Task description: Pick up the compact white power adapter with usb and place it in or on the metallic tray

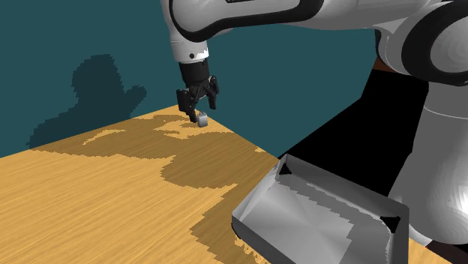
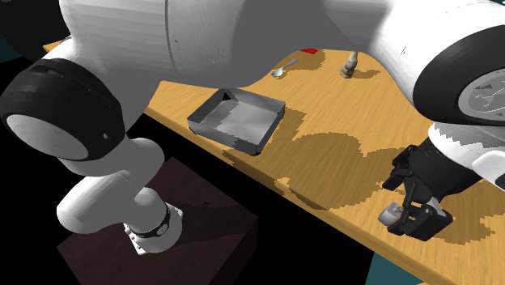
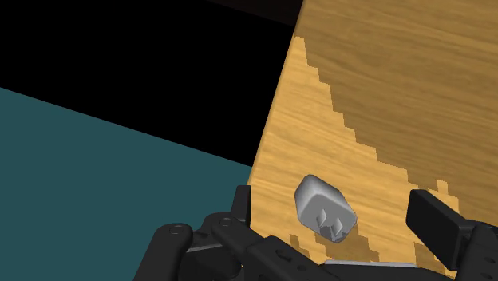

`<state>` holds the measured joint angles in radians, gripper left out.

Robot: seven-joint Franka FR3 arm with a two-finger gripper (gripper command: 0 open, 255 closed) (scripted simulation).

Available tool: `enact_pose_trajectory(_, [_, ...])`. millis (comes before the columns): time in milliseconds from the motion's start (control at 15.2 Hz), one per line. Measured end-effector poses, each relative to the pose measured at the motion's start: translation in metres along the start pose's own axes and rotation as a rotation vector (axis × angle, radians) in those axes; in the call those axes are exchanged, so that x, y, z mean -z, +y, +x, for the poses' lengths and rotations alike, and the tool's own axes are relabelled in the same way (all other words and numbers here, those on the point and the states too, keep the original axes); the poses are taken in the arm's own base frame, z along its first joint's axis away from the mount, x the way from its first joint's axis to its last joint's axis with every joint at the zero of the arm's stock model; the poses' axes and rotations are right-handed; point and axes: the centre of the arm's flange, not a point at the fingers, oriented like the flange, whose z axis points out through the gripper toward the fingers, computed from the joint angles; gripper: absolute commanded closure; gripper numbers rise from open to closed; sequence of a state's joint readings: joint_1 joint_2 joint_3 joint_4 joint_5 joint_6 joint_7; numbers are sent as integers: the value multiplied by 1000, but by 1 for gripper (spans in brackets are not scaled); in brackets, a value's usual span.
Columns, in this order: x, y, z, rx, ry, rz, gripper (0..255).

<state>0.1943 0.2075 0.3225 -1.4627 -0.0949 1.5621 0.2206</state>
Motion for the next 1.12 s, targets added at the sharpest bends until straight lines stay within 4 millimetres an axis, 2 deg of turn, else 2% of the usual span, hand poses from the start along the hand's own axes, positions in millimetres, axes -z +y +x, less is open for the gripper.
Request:
enact_pose_trajectory(264, [0,0,0,0,0,0,0])
enact_pose_trajectory(330, [0,0,0,0,0,0,255])
enact_pose_trajectory(990, [0,0,0,0,1,0,255])
enact_pose_trajectory(1122, [6,1,-1,0,0,0,255])
